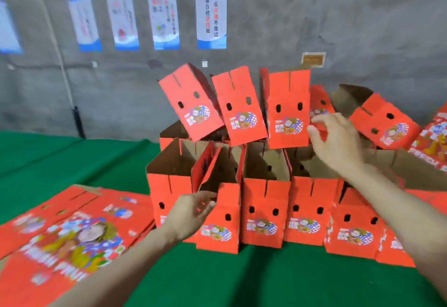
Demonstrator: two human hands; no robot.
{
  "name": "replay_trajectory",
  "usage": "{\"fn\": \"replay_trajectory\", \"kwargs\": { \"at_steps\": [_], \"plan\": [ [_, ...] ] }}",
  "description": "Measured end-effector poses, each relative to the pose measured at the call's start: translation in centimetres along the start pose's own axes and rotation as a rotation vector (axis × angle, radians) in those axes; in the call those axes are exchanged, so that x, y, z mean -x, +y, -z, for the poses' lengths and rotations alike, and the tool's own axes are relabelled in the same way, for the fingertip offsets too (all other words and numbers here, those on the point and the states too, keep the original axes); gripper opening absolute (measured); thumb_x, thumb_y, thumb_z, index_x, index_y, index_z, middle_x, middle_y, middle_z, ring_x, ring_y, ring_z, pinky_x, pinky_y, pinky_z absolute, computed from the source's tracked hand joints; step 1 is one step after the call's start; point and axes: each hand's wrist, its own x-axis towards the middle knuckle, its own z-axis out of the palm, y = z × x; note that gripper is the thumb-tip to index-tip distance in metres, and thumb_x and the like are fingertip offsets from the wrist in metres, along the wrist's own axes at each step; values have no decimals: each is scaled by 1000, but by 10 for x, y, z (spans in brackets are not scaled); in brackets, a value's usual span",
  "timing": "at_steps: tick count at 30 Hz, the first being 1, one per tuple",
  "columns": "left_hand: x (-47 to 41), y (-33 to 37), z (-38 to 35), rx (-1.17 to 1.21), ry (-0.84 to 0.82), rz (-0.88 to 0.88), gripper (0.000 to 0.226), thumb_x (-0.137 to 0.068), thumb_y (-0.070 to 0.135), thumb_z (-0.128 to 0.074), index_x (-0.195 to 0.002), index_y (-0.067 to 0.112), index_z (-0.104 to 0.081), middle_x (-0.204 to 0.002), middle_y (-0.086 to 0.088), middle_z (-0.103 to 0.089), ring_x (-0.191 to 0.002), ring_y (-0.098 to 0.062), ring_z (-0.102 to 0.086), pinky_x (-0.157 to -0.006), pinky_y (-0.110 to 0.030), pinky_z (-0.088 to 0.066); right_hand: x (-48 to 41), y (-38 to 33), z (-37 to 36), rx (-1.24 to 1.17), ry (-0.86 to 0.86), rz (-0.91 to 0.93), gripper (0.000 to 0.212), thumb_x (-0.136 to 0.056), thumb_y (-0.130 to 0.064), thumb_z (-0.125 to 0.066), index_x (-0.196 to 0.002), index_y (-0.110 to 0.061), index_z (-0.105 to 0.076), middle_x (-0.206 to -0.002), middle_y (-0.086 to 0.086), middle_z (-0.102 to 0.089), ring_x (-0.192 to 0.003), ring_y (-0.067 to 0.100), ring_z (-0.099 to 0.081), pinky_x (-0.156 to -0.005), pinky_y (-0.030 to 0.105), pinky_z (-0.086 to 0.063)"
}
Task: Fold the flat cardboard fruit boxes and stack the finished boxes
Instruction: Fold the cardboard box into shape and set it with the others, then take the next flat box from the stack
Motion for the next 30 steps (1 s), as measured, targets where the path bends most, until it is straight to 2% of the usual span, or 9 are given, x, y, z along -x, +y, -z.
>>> {"fn": "replay_trajectory", "kwargs": {
  "at_steps": [4,10,14,18,20,22,24,27,30],
  "plan": [
    [58,-78,39,-21,58,197,20,-92,16,-61,-109,12,-70,-97,-1,-73,-82,-18,-68,-73,-19,-46,31,-103,-62,-211,-110,-11,8,-87,-4,-59,-88,-4,-66,-86,17,-68,-83,38,-63,-73,41,-44],
    [150,-218,99,-273,33,621,42,-94,23,-54,-134,10,-50,-136,-11,-54,-122,-25,-54,-95,-30,-42,171,-278,-176,-295,-1025,213,28,-94,-27,-54,-120,-20,-58,-123,7,-58,-116,27,-53,-95,34,-42],
    [187,-294,132,-507,-67,869,63,-94,40,-50,-146,13,-27,-158,-8,-15,-145,-23,-17,-113,-47,-26,235,-315,-218,-259,-1342,95,40,-95,-32,-53,-133,-22,-50,-137,6,-47,-126,26,-45,-104,34,-37],
    [192,-327,142,-516,35,818,78,-94,50,-43,-153,17,-4,-159,-2,14,-147,-23,11,-116,-53,-7,254,-312,-241,-208,-1429,-101,45,-94,-34,-56,-136,-23,-47,-142,4,-45,-130,21,-44,-110,36,-33],
    [197,-331,128,-550,-100,714,80,-87,70,-18,-152,29,3,-158,2,19,-146,-22,17,-116,-51,1,261,-311,-250,-202,-1442,-192,48,-92,-35,-57,-137,-23,-45,-143,3,-45,-129,19,-45,-109,35,-34],
    [207,-320,103,-555,-246,669,91,-69,76,13,-151,37,2,-159,6,14,-146,-20,15,-116,-50,3,268,-313,-261,-196,-1446,-265,52,-93,-37,-56,-140,-22,-42,-143,4,-44,-130,18,-44,-109,33,-34],
    [217,-304,86,-548,-268,663,93,-69,74,14,-151,38,-13,-161,1,-4,-148,-25,-4,-114,-56,-9,276,-320,-271,-209,-1419,-370,53,-94,-37,-54,-142,-18,-39,-143,3,-45,-131,17,-44,-108,31,-34],
    [225,-281,76,-594,-265,539,83,-82,77,-11,-116,28,-69,-120,-11,-66,-102,-32,-66,-72,-55,-52,287,-334,-286,-305,-1357,-527,30,-97,-36,-47,-121,-19,-53,-124,1,-60,-113,14,-57,-88,22,-44],
    [225,-269,84,-584,-273,480,54,-66,70,-58,-101,32,-75,-99,0,-70,-82,-24,-68,-60,-44,-53,291,-341,-298,-331,-1236,-760,28,-100,-36,-41,-98,-12,-54,-99,3,-64,-92,19,-64,-82,33,-53]
  ]
}}
